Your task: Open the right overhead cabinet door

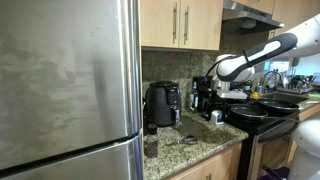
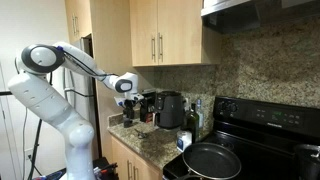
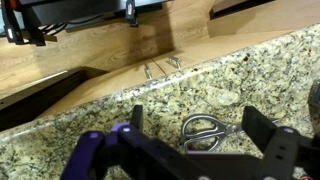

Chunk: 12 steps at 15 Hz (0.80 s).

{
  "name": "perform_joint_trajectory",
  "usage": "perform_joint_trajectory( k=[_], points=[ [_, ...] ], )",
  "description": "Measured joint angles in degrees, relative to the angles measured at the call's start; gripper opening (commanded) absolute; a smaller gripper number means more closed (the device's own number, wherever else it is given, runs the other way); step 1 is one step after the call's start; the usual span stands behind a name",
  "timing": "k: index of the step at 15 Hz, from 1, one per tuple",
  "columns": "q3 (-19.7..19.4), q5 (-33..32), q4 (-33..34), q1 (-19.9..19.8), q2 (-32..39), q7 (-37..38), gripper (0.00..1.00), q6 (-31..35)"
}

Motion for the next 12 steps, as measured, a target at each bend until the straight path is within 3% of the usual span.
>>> perform_joint_trajectory(
  k=[4,10,12],
  points=[
    [0.1,-0.4,-0.1,0.0,-0.1,-0.6,1.0,2.1],
    [0.8,-9.9,-1.2,-0.3,0.9,-3.2,1.0,21.7],
    [0.8,-9.6,-2.2,-0.4,1.7,-2.0,1.0,30.8]
  ],
)
